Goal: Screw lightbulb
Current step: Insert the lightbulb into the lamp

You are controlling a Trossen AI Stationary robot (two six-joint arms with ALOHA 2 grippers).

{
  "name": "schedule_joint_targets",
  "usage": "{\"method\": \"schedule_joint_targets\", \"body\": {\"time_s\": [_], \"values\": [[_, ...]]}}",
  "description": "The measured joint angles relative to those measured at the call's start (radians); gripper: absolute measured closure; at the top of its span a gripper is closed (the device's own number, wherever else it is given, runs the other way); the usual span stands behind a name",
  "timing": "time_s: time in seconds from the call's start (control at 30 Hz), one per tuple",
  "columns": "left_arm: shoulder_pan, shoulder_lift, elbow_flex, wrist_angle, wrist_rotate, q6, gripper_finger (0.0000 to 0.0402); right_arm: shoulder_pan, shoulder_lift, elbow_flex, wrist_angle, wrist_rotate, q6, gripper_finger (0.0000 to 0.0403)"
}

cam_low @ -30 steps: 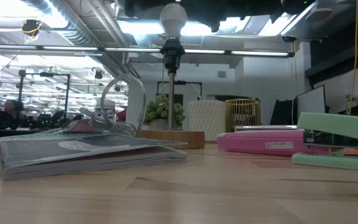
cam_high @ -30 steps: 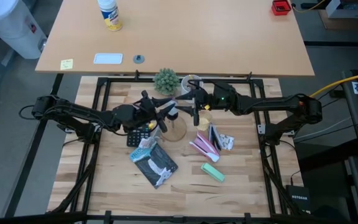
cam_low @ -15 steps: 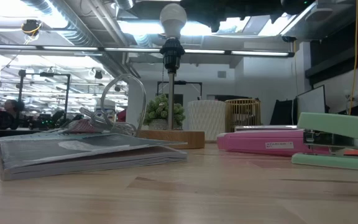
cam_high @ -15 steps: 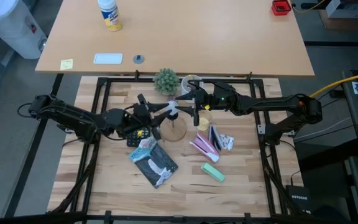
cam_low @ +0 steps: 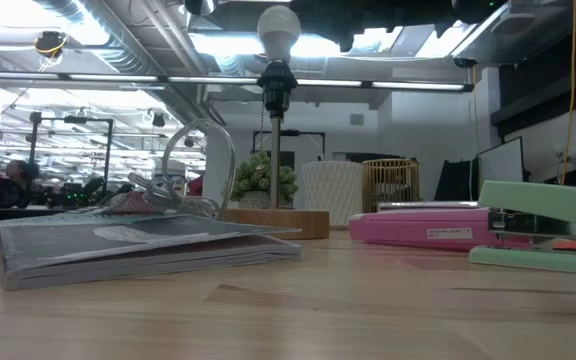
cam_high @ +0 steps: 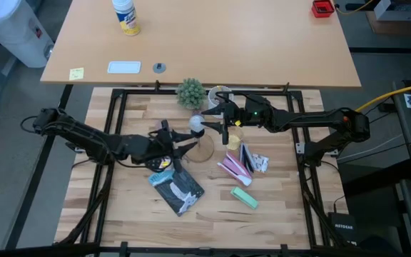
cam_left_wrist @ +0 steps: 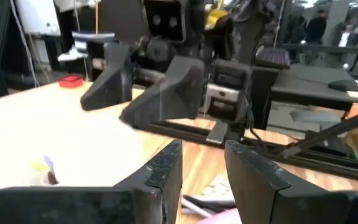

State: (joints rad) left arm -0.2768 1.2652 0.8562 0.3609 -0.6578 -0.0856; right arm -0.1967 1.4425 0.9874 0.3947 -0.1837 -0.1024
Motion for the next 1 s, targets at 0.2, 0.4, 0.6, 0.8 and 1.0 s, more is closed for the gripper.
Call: {"method": "schedule_joint_targets", "body": {"time_s": [0.2,0.4,0.6,0.8,1.0], "values": [[0.033,0.000,0.000,-0.054,-0.014,-0.050,0.0288,0.000,0.000,0.000,0.000,0.000,0.000,0.0221],[0.051,0.000,0.000,-0.109,-0.065,-0.097,0.0288,0.000,0.000,0.000,0.000,0.001,0.000,0.0221],[0.049,0.000,0.000,-0.119,-0.127,-0.098,0.0288,0.000,0.000,0.000,0.000,-0.012,0.000,0.0221],[0.049,0.000,0.000,-0.120,-0.174,-0.098,0.0288,0.000,0.000,-0.001,-0.003,-0.019,0.000,0.0221],[0.050,0.000,0.000,-0.120,-0.230,-0.098,0.0288,0.000,0.002,-0.003,-0.013,-0.051,-0.003,0.0221]]}}
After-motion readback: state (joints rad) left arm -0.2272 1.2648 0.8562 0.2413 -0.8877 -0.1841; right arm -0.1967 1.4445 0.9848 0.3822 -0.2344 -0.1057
